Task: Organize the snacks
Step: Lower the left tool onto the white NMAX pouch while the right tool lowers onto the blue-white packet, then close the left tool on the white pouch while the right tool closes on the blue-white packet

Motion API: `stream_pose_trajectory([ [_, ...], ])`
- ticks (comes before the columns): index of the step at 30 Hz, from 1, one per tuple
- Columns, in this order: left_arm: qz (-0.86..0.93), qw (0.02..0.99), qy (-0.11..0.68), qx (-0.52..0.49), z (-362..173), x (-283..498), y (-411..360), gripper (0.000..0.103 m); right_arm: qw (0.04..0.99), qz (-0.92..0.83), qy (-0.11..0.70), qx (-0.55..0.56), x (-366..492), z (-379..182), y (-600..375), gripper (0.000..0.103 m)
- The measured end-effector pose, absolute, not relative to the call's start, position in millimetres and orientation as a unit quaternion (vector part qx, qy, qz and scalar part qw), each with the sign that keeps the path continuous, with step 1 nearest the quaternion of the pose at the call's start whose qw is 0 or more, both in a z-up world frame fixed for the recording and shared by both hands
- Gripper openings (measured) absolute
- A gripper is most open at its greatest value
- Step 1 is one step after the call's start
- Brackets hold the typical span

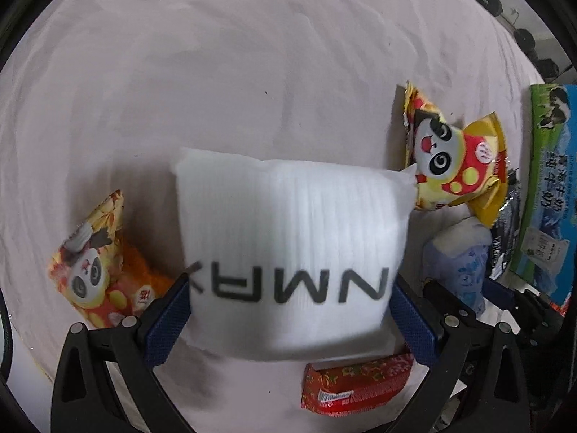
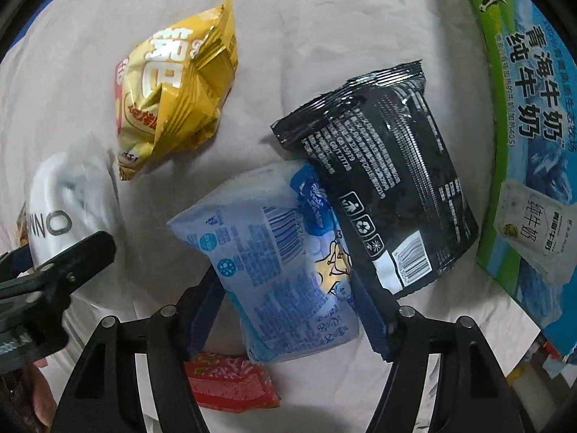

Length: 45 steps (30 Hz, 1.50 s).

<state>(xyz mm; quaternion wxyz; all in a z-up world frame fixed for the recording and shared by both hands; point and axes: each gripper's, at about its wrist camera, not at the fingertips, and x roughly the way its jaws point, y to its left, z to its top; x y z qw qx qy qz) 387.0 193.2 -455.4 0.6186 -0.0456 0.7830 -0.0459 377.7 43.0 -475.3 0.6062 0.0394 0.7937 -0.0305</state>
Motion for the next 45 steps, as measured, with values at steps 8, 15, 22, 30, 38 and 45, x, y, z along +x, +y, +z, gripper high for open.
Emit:
stream_pose_trajectory([
  [8,-0.036,0.622,0.782,-0.037,-477,398,195,0.099,0.606,-0.035,0.795,0.022,380,-499,68,0.072],
  [15,-0.033,0.644,0.764,-0.019,-462,402,194,0.078,0.608,-0.037,0.793,0.009,370,-500,70,0.07],
  [22,-0.031,0.654,0.756,-0.016,-437,372,178,0.074,0.609,-0.03,0.793,-0.004,364,-501,85,0.053],
  [30,-0.023,0.673,0.739,-0.021,-413,345,162,0.072,0.615,-0.019,0.787,-0.031,353,-495,108,0.04],
  [38,-0.02,0.69,0.723,-0.027,-377,335,157,0.072,0.627,-0.004,0.778,-0.029,340,-479,117,0.039],
  [45,-0.026,0.722,0.69,-0.045,-311,317,149,0.071,0.652,0.022,0.758,-0.01,329,-439,98,0.039],
])
